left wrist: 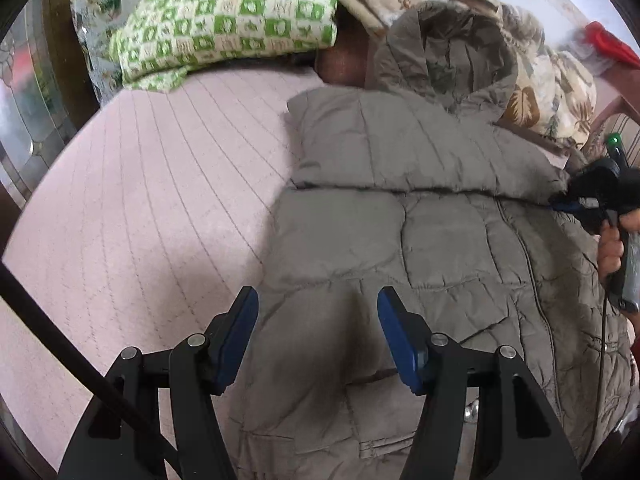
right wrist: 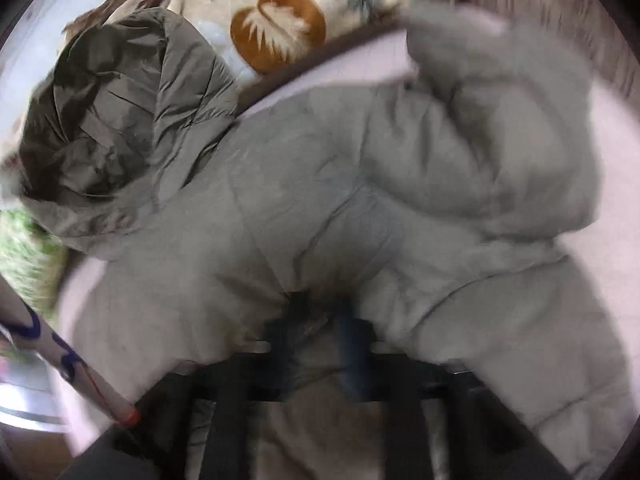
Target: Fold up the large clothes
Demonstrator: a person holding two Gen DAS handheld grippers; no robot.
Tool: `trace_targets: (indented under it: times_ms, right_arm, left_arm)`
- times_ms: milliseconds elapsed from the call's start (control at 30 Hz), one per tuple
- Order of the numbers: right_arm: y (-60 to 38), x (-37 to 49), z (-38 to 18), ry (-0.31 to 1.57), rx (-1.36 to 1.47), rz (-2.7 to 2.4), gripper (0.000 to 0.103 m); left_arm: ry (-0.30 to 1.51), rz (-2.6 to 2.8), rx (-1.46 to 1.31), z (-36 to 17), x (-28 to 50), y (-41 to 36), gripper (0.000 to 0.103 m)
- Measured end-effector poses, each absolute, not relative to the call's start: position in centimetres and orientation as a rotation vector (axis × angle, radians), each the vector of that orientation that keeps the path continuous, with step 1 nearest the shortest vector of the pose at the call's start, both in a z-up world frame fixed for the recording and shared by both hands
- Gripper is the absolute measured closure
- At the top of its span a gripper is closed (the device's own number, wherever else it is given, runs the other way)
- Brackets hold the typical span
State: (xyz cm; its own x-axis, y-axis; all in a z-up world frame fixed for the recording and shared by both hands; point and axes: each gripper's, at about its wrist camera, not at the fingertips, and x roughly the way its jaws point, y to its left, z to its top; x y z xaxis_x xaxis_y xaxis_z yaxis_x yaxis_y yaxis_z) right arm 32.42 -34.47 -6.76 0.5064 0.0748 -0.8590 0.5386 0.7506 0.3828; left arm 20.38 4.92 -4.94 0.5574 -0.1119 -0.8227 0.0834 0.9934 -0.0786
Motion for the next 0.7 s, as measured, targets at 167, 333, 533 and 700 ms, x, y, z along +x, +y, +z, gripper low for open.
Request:
trace_targets:
  times_ms: [167, 333, 533, 700]
  right_arm:
    - [-36.0, 30.6, -7.7, 1.085, 0.583, -0.414, 0.095]
    - [-39.5, 26.1, -4.3, 1.002, 0.584, -0.348, 0.088]
    - [-50.5, 19.1, -1.4, 0.793, 0.58, -0.55, 0.027]
    - [-60.2, 17.2, -5.1, 0.812, 0.9, -0.585, 0.059]
  left_arm:
    - [0.999, -0.12, -0.061, -5.5, 20.3, 4.6, 0.042]
    - [0.992, -0.154, -0.069, -5.1, 19.5, 3.9, 0.042]
    - [0.999, -0.179, -0.042, -5.6, 19.4, 2.1, 0.042]
    - [0.97, -0.179, 0.033, -6.0, 19.6, 0.5, 0.04]
